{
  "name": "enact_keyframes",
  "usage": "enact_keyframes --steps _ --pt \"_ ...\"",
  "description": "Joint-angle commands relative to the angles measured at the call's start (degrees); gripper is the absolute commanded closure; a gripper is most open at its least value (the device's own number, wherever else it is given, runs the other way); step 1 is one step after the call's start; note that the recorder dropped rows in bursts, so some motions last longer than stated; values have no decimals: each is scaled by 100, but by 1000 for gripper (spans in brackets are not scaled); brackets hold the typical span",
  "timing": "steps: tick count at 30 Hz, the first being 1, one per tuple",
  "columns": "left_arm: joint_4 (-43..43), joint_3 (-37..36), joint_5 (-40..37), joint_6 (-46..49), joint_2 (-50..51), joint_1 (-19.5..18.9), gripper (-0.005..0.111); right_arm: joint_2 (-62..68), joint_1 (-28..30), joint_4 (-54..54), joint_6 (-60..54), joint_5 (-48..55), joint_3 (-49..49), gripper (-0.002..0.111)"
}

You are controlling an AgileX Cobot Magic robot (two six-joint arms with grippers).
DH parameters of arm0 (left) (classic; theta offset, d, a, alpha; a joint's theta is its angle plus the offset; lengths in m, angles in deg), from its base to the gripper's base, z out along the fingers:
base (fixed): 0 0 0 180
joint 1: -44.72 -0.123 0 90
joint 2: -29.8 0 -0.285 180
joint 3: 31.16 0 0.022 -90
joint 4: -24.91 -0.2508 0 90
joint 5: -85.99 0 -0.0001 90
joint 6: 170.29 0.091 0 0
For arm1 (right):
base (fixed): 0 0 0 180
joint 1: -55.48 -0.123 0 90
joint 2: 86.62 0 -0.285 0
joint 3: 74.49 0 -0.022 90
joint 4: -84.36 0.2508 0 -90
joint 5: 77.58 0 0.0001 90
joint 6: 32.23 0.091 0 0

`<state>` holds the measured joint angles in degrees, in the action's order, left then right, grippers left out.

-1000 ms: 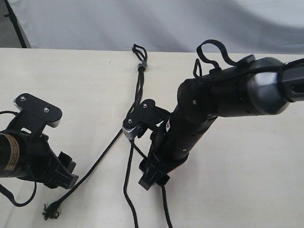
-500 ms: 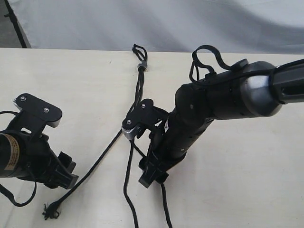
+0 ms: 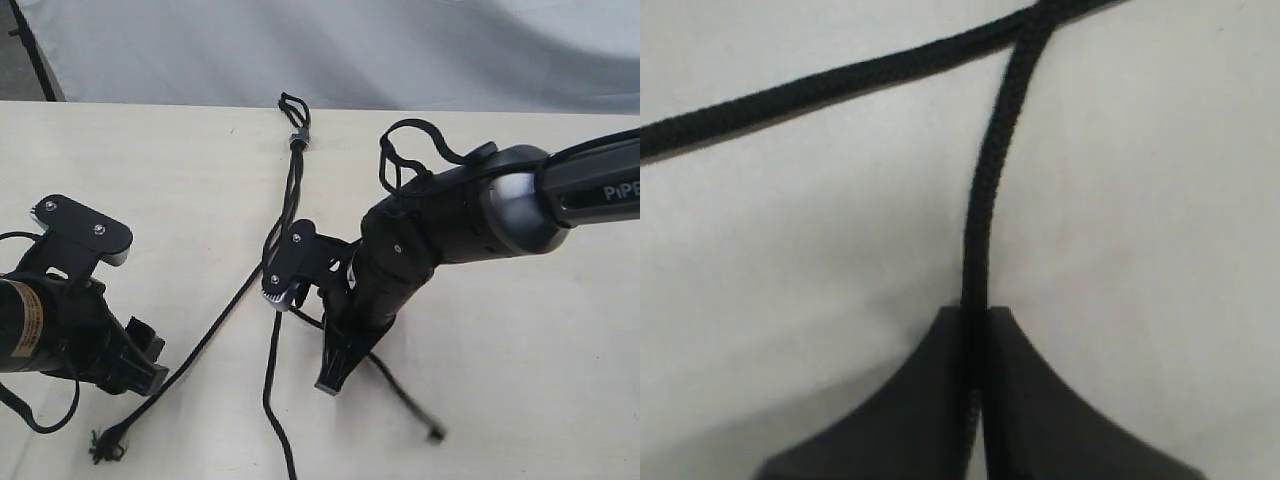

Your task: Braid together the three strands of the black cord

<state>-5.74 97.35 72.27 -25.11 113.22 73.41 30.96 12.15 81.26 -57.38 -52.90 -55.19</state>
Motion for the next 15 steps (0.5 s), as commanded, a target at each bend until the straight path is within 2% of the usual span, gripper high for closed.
enact_keyframes --steps 1,8,13,15 --pt "-3 -1 11 17 -38 -15 41 15 145 -629 -6 -528 5 109" --pt "-52 -1 24 17 -38 -15 41 81 310 -650 19 -607 5 109" --pt "-52 -1 24 17 -38 -15 41 168 310 -650 461 -619 5 108" --pt "-52 -1 24 17 -38 -15 41 228 310 -650 703 -619 5 102"
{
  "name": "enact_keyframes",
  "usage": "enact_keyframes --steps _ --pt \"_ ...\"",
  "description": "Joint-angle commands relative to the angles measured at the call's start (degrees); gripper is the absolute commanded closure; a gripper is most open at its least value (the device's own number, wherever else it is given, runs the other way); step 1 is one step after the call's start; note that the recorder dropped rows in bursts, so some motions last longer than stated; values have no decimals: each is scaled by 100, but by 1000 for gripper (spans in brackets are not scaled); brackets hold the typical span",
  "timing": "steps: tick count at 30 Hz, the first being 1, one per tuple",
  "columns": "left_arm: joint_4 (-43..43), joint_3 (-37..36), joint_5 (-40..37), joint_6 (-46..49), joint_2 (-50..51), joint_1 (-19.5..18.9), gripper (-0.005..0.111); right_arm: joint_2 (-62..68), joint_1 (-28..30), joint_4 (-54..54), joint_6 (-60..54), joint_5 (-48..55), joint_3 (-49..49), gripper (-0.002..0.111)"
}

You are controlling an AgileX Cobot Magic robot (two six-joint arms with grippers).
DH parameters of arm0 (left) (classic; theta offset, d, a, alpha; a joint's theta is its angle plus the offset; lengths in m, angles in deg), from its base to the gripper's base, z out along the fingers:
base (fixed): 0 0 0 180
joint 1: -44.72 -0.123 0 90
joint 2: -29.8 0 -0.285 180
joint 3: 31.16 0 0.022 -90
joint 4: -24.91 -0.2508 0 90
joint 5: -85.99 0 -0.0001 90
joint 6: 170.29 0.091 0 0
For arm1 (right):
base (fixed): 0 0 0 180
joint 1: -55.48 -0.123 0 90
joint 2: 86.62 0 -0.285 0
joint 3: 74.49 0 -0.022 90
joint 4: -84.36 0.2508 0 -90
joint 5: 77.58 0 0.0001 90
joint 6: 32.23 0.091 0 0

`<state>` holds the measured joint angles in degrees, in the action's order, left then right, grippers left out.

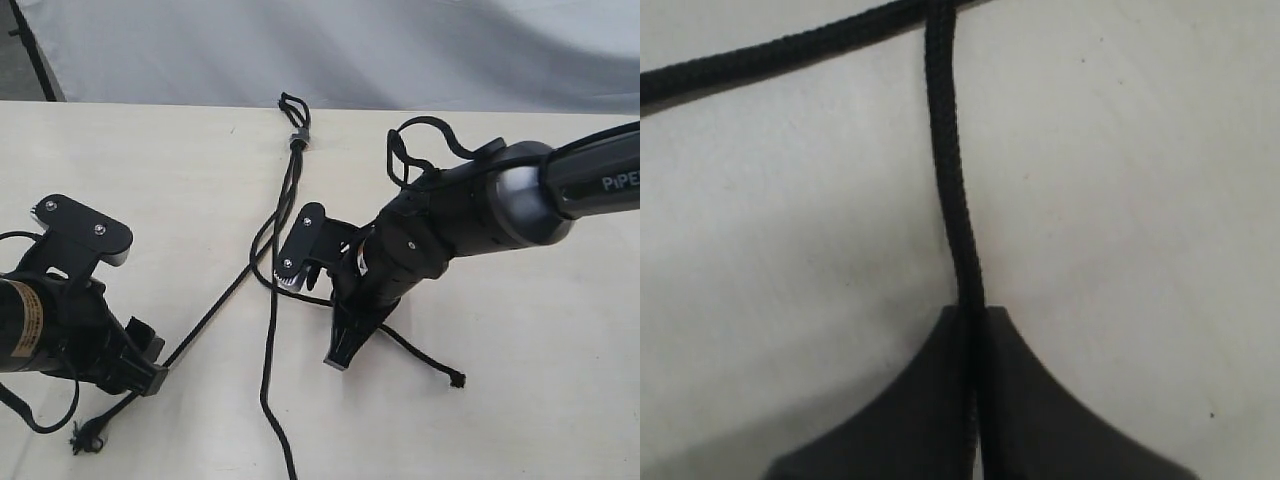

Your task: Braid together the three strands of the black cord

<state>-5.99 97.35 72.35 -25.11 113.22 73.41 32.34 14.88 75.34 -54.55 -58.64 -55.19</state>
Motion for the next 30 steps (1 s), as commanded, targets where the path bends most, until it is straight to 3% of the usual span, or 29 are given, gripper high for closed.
enact_keyframes --steps 1,3,8,10,15,22,25,30 --pt "-28 -1 16 17 -38 -15 41 102 37 -59 542 -45 5 96" --pt "-39 -1 16 17 -38 -15 41 116 37 -73 652 -45 5 78" --pt "-39 -1 16 17 -38 -15 41 -97 37 -42 772 387 -173 19" --pt "-39 -1 16 17 -38 -15 41 -313 37 -42 772 848 -345 7" --pt "-16 -1 140 -9 -38 -15 41 -1280 50 -29 1004 1577 -546 4" --pt "1190 -1 944 -25 -38 29 41 -3000 50 -195 2055 877 256 4" --pt "1213 65 1159 -25 21 316 41 -3674 50 -218 2299 367 920 4" --pt "1187 578 1055 25 557 1183 41 -4467 50 -218 2342 -535 2209 4"
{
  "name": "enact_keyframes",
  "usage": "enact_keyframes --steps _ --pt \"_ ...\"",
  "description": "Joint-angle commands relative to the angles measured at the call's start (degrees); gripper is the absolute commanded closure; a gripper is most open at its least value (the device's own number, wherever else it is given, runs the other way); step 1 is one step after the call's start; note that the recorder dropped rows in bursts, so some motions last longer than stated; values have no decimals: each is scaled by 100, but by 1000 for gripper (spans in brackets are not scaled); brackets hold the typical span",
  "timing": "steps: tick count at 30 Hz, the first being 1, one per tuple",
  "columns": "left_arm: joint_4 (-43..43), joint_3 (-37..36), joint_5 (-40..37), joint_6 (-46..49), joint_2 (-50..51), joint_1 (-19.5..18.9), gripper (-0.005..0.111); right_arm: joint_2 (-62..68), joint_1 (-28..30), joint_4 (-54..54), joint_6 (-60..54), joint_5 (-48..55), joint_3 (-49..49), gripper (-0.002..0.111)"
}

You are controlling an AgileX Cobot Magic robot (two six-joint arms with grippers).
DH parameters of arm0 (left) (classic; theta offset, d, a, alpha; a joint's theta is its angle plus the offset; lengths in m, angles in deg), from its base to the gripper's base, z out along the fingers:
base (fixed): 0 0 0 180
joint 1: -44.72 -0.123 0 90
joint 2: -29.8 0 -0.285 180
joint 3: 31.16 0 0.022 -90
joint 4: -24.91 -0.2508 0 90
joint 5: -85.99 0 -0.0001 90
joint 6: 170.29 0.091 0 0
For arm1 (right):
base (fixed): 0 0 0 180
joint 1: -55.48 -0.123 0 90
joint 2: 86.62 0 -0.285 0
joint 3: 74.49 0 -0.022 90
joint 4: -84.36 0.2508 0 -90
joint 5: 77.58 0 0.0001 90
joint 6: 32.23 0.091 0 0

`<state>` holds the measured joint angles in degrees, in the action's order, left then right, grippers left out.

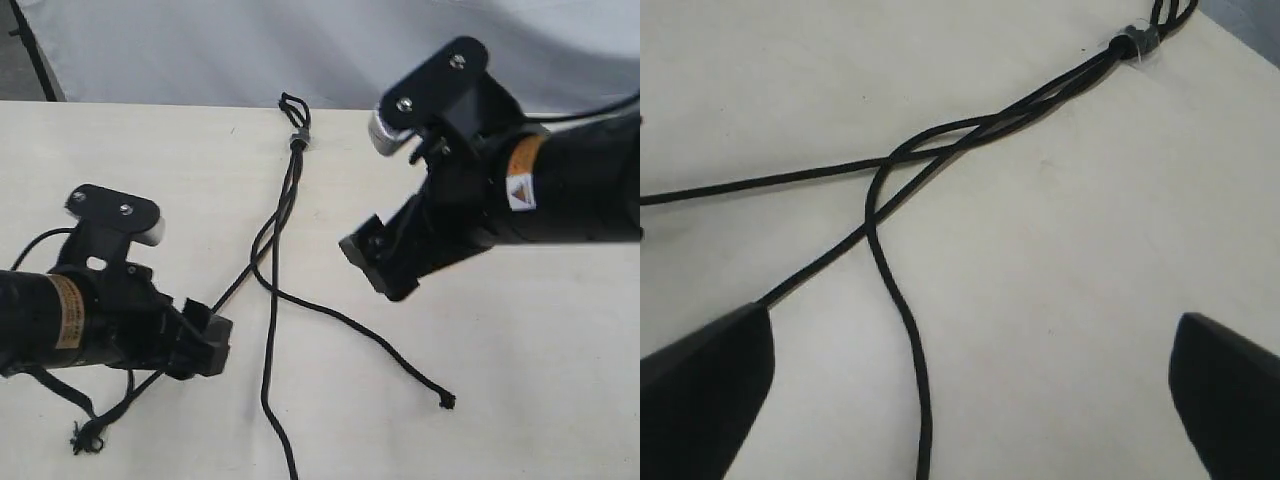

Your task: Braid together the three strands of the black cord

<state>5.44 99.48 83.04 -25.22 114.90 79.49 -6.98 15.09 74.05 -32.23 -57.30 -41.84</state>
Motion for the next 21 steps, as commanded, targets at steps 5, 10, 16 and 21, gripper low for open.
enact_keyframes --steps 5,10,16,21 --pt "62 1376 -1543 36 1332 1153 41 -1149 28 -29 230 -1597 1897 4" --pt "105 2103 -2349 36 2227 1290 41 -1667 28 -29 323 -2028 2514 4" --pt "560 2591 -2563 340 2829 1290 41 -2109 28 -29 323 -1941 2664 4" --pt "1611 2647 -2593 1540 3006 1290 60 -2188 28 -29 323 -1931 2664 4"
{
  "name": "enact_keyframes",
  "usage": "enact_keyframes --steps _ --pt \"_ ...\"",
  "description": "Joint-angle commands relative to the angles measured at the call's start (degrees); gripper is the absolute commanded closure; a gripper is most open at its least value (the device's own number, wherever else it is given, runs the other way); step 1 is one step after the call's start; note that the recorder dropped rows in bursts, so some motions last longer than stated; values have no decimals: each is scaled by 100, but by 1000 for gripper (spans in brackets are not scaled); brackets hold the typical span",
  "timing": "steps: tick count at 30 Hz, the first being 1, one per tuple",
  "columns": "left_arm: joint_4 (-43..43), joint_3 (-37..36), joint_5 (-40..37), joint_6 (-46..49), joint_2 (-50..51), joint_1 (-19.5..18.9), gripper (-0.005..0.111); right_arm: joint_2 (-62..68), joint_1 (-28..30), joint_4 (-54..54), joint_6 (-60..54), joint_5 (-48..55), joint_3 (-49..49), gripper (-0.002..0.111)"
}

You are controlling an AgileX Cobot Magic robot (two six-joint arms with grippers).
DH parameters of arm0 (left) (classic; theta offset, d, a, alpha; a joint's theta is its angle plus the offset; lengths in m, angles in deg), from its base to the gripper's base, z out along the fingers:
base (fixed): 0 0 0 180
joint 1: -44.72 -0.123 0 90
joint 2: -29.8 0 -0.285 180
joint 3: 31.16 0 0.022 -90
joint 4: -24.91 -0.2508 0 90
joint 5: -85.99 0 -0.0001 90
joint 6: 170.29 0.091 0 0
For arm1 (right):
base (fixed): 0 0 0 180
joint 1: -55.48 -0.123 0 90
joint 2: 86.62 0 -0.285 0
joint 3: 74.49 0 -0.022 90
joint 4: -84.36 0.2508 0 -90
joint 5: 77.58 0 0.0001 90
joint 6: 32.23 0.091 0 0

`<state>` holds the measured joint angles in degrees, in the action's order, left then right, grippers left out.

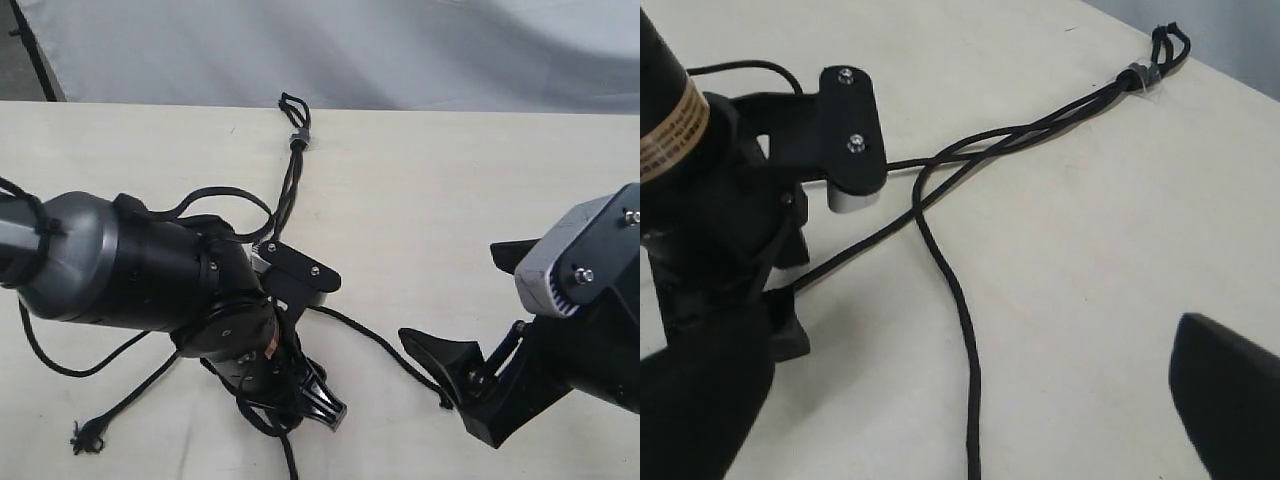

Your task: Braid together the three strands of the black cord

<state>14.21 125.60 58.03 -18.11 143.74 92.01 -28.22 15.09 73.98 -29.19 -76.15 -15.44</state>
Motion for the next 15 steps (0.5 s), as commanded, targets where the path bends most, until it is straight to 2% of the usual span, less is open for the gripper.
enact_keyframes --steps 1,5,9,15 --pt "849 34 -92 980 132 37 68 -64 28 -21 18 -46 25 4" --pt "904 34 -103 1257 132 37 106 -45 28 -21 18 -46 25 4" --pt "746 44 -338 1483 -26 37 105 -45 28 -21 18 -46 25 4" --pt "-635 44 -898 1498 -673 37 105 -45 28 -21 18 -46 25 4"
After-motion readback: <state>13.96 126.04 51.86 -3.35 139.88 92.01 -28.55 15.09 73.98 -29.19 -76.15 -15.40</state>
